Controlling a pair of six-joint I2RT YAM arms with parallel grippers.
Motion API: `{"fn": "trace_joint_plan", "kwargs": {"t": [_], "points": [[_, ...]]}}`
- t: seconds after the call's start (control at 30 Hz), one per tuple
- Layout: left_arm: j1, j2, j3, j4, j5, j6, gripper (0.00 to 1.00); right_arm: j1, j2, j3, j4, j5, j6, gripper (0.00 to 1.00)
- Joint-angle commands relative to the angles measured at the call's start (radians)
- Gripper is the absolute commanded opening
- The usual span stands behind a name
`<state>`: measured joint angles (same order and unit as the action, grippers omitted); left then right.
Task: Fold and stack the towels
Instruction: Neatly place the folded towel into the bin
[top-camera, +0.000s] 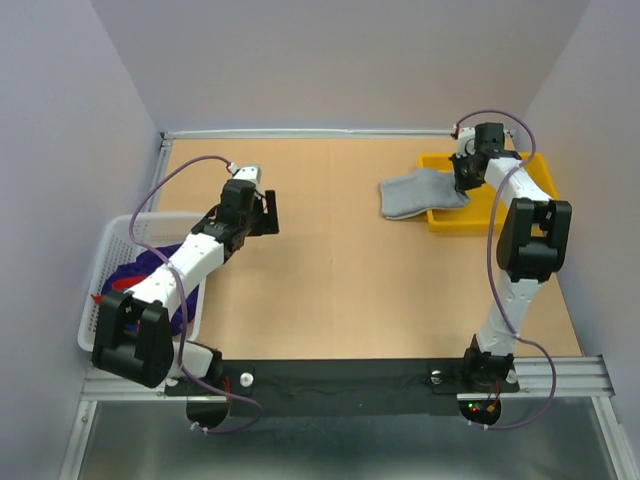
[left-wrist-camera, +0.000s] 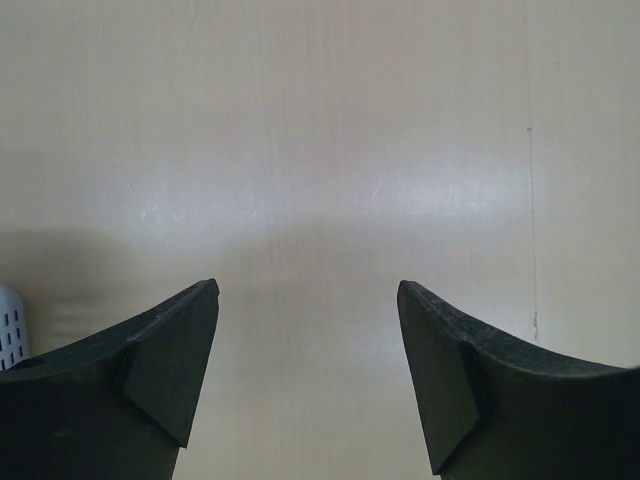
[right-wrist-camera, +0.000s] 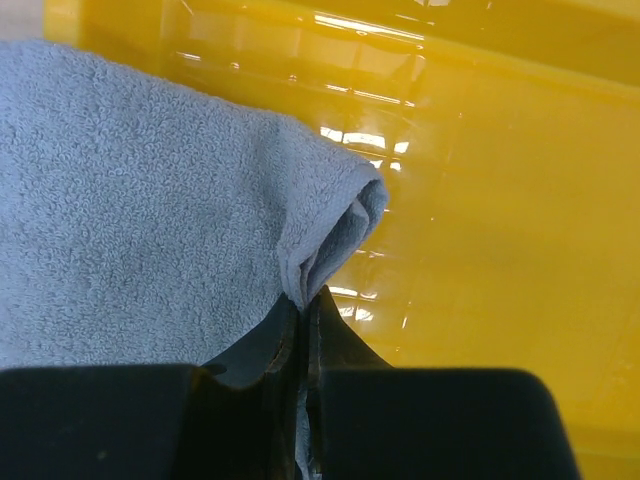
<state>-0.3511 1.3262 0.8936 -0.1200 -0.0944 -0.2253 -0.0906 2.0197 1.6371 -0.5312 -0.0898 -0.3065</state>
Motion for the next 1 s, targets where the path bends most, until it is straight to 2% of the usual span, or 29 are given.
{"fn": "trace_joint_plan", "kwargs": {"t": [0.0, 0.97], "points": [[0.006, 0.005, 0.001, 0.025, -0.011, 0.012, 0.83, -0.03, 0.025, 0.067, -0.007, 0.111, -0.094, 0.01], [0.006, 0.059, 0.004, 0.026, -0.008, 0.009, 0.83, -0.07, 0.169, 0.102, 0.16, 0.349, -0.244, 0.0]]}}
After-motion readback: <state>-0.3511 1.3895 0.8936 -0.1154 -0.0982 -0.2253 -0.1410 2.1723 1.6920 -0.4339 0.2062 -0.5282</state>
